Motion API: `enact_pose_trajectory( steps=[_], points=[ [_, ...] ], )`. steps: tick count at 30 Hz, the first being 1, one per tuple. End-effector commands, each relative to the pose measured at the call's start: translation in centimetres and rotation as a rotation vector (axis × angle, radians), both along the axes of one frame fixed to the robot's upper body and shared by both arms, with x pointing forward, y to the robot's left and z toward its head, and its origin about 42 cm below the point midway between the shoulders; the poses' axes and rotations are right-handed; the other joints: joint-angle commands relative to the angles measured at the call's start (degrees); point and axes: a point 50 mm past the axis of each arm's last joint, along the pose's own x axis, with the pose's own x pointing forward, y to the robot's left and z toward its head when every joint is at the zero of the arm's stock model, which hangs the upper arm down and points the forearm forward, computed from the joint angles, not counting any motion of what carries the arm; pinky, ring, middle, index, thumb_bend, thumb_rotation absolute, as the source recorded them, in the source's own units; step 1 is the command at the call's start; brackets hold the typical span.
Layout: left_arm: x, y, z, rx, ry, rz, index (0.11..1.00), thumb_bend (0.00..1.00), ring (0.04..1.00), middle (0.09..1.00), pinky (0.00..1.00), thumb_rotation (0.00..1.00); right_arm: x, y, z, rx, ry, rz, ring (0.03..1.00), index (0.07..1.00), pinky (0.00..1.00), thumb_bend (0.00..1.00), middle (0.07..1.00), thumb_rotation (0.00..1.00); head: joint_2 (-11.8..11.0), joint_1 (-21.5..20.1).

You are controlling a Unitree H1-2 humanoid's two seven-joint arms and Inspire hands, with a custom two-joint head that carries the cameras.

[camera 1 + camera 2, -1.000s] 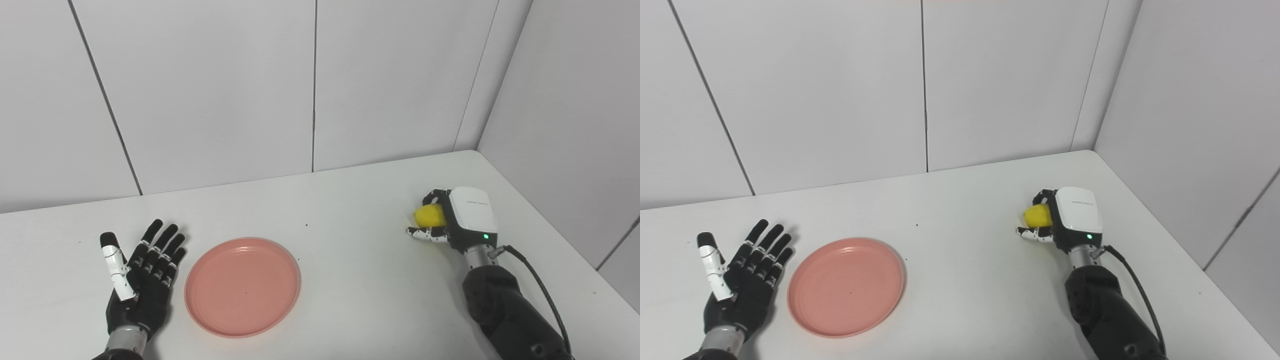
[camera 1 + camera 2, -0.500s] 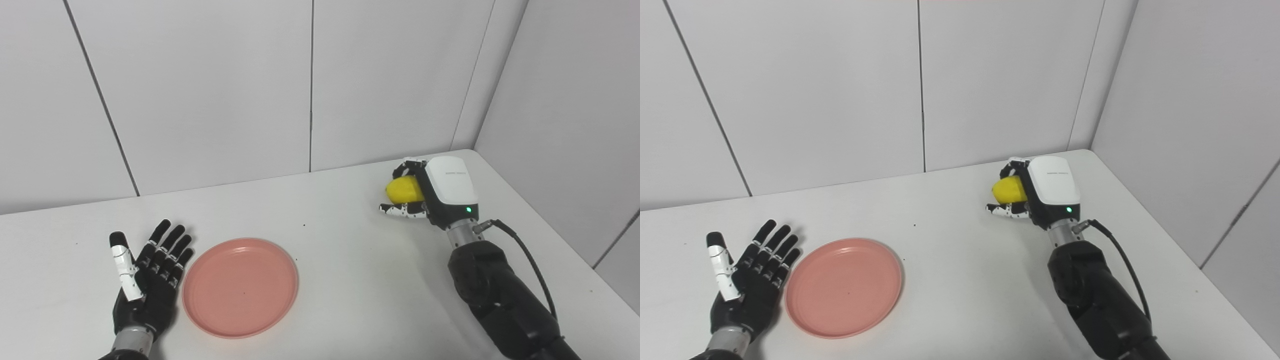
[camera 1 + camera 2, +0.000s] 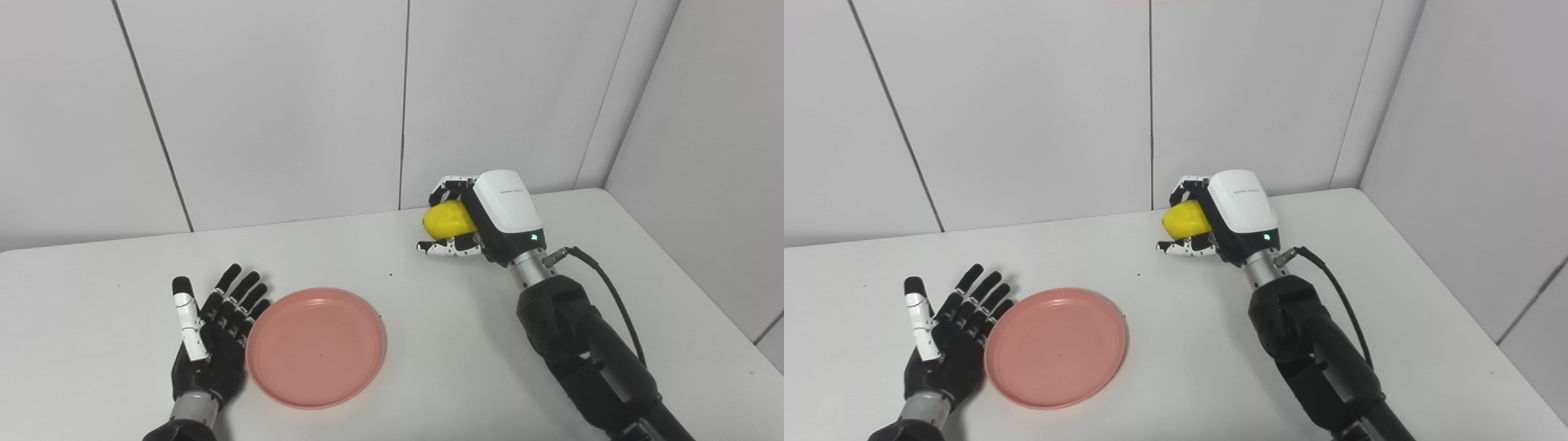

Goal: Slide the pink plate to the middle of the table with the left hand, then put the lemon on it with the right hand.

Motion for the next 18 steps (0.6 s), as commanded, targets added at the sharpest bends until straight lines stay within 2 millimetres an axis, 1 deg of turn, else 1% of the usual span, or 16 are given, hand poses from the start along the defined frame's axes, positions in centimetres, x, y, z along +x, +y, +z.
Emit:
enact_pose_trajectory(
  steps=[1,6,12,17,18],
  points=[
    [-1.4,-0.7,-2.7,0.023,0.138,0.002,0.838,0.78,0.823,0.799,0.87,0.97,0.4,1.5,2.8,-0.007,-0.085,0.077,0.265,0.478,0.21,0.50,0.347,0.17,0.04,0.18],
    [-1.5,-1.5,-2.6,0.027,0.144,0.006,0.831,0.77,0.824,0.798,0.86,0.97,0.3,3.8,2.4,0.013,-0.070,0.146,0.258,0.479,0.20,0.51,0.343,0.16,0.17,2.57],
    [-1.6,-2.5,-2.7,0.023,0.148,0.012,0.826,0.77,0.829,0.800,0.85,0.96,0.6,6.0,2.1,0.010,-0.043,0.195,0.269,0.480,0.21,0.51,0.355,0.16,0.02,5.30],
    [-1.7,-3.0,-2.9,0.025,0.148,0.018,0.812,0.77,0.828,0.795,0.84,0.95,0.7,7.4,2.0,-0.006,-0.040,0.253,0.267,0.480,0.21,0.50,0.351,0.16,0.06,6.91],
    [-1.7,-3.0,-2.9,0.028,0.147,0.018,0.811,0.78,0.831,0.797,0.84,0.95,0.7,7.5,2.0,-0.010,-0.039,0.260,0.286,0.482,0.22,0.50,0.371,0.16,0.06,6.91]
  ],
)
